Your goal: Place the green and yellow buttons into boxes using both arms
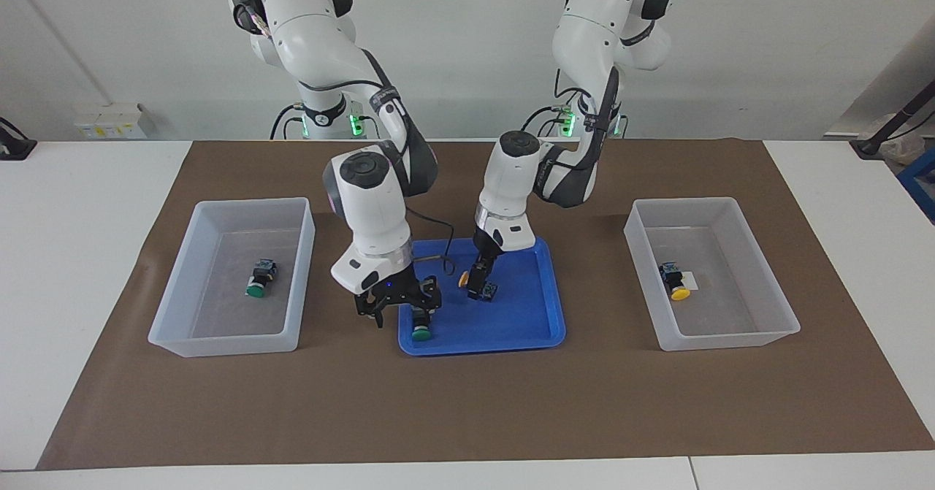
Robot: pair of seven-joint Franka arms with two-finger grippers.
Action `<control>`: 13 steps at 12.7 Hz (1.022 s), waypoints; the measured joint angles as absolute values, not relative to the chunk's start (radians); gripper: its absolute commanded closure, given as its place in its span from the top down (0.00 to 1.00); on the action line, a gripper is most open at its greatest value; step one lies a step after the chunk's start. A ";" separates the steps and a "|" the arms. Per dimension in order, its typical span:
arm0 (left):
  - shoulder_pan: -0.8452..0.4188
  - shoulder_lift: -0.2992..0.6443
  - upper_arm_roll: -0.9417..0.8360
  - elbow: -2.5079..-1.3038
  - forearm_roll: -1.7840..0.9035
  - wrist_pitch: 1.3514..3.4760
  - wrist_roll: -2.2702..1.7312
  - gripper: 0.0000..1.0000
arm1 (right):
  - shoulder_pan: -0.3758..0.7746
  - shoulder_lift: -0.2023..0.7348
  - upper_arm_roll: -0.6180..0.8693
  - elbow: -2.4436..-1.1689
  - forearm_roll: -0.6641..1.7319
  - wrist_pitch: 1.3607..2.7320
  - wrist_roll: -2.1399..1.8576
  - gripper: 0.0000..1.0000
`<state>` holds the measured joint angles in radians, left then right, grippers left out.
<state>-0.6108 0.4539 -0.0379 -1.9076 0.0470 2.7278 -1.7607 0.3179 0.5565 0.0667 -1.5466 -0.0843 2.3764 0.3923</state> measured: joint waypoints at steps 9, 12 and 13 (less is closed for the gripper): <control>-0.611 0.453 -0.038 -1.959 0.047 2.807 -1.762 0.04 | 0.360 0.600 0.067 -1.577 -0.140 2.402 0.406 0.75; -0.610 0.452 -0.034 -1.961 0.047 2.809 -1.757 0.00 | 0.361 0.600 0.067 -1.613 -0.141 2.467 0.406 0.75; -0.607 0.451 -0.029 -1.961 0.047 2.809 -1.749 0.00 | 0.361 0.599 0.067 -1.630 -0.141 2.493 0.406 0.69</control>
